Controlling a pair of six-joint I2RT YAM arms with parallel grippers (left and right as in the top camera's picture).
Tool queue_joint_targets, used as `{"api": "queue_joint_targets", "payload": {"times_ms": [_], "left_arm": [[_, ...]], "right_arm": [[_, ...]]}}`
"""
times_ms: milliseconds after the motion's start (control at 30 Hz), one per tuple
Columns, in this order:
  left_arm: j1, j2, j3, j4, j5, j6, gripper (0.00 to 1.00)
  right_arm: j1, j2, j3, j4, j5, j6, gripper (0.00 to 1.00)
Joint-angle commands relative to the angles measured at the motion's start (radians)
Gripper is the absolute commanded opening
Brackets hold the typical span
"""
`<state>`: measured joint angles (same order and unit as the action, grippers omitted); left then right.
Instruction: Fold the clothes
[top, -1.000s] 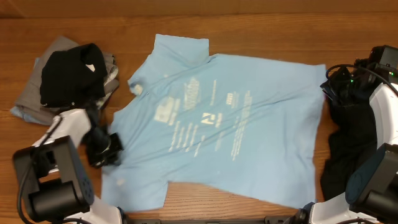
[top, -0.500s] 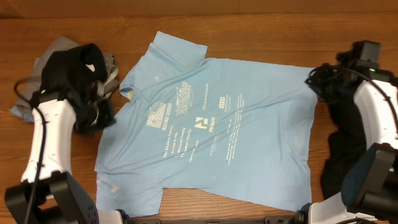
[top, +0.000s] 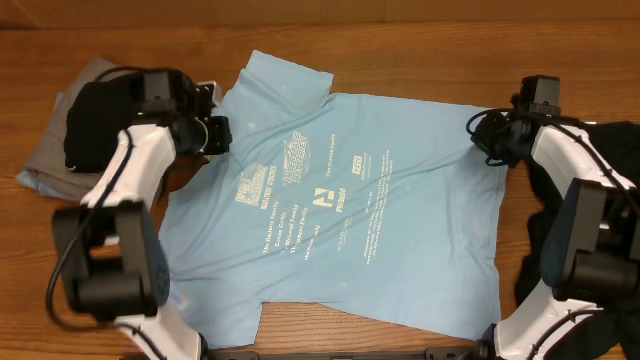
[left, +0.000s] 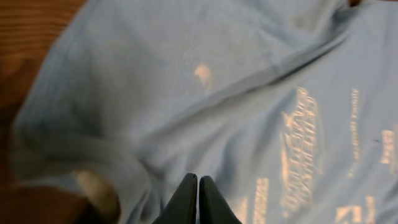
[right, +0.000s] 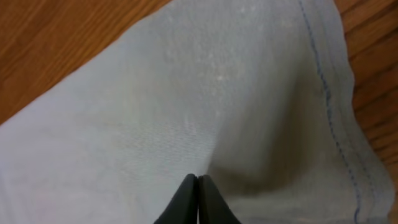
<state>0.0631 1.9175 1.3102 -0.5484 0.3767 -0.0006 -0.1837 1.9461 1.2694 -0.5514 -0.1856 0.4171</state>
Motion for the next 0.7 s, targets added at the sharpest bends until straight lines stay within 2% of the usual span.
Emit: {"api": "queue_joint_targets", "payload": {"times_ms": [0,100,267,533,667], "left_arm": [[0.000,0.068,0.008,0.052,0.039,-0.023,0.07],[0.000,0.111,0.008,0.077,0.001,-0.034,0.06],[0.000,0.206,0.008,0.132,-0.070,-0.116,0.05],[0.003,0.300,0.043,0.416,-0.072,-0.304,0.07],[0.003,0.298,0.152,0.305,-0.065,-0.287,0.08]], "right_arm": [[-0.007,0.040,-0.001,0.008,0.021,0.002,0.04],[-0.007,0.073,-0.001,0.000,0.021,0.001,0.04],[-0.007,0.076,0.000,-0.025,0.021,-0.003,0.04],[-0.008,0.071,0.002,-0.105,0.021,-0.064,0.04],[-0.008,0.071,0.002,-0.093,0.046,-0.088,0.04]]}}
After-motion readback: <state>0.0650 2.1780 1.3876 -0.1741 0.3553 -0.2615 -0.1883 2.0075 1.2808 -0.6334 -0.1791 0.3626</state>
